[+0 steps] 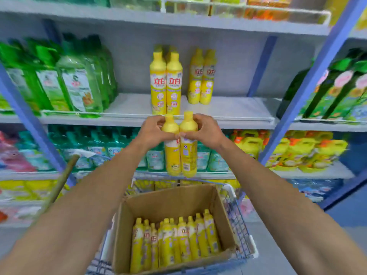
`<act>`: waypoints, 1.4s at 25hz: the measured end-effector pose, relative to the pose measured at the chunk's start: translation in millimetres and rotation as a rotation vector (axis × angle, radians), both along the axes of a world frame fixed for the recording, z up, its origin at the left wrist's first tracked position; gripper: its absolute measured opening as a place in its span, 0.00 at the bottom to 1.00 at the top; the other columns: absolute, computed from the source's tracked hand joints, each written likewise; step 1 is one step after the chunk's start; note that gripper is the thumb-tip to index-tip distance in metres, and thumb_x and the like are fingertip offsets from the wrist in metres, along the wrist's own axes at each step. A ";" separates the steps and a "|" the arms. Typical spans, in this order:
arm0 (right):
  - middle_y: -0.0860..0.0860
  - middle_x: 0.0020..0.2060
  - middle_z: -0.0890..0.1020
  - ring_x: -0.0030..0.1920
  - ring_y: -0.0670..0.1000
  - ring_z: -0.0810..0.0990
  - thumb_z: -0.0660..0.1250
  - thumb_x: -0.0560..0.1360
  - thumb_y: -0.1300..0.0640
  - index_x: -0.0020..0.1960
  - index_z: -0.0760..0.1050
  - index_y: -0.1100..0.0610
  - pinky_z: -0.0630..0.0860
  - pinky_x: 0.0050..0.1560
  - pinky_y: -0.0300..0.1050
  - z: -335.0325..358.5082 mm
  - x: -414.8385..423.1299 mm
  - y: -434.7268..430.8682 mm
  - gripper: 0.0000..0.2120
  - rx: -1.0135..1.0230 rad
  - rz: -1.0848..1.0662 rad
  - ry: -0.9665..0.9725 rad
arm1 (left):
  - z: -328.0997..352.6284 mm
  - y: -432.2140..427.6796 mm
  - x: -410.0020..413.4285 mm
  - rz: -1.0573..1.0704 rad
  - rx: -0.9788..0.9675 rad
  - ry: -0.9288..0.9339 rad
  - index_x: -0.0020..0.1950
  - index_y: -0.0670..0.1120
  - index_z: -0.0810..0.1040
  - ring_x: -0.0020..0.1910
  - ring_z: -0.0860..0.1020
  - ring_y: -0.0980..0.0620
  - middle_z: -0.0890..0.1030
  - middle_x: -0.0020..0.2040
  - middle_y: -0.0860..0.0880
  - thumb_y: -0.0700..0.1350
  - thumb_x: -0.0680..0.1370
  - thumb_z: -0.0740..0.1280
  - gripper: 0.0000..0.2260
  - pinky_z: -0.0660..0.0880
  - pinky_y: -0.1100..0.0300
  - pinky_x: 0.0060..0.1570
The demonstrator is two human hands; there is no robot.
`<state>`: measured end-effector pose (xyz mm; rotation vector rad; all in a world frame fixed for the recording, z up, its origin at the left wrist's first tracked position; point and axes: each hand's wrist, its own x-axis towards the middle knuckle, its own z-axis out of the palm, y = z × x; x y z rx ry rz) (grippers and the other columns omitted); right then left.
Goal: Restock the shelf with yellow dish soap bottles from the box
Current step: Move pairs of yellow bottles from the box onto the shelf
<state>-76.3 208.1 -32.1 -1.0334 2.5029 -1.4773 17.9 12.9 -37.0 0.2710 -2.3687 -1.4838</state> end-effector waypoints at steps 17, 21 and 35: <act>0.48 0.48 0.87 0.50 0.51 0.86 0.81 0.67 0.51 0.56 0.80 0.48 0.83 0.54 0.56 128.7 -177.1 30.1 0.19 -0.327 0.020 0.131 | 139.0 58.8 -167.9 0.085 -0.013 0.364 0.55 0.43 0.82 0.44 0.82 0.55 0.85 0.48 0.45 0.36 0.66 0.81 0.19 0.80 0.62 0.46; 0.48 0.47 0.87 0.49 0.51 0.86 0.82 0.65 0.47 0.55 0.80 0.47 0.84 0.52 0.53 109.3 -206.5 25.9 0.21 -0.320 0.009 0.114 | 125.8 58.9 -197.4 0.103 0.002 0.389 0.57 0.40 0.81 0.44 0.82 0.56 0.85 0.49 0.45 0.35 0.67 0.80 0.20 0.79 0.64 0.46; 0.50 0.59 0.85 0.60 0.47 0.83 0.77 0.74 0.59 0.67 0.75 0.57 0.80 0.60 0.45 45.7 -206.4 29.6 0.23 -0.432 0.013 -0.164 | 32.5 62.3 -206.8 0.080 0.170 0.301 0.66 0.50 0.73 0.58 0.80 0.61 0.83 0.59 0.55 0.39 0.70 0.79 0.28 0.78 0.64 0.57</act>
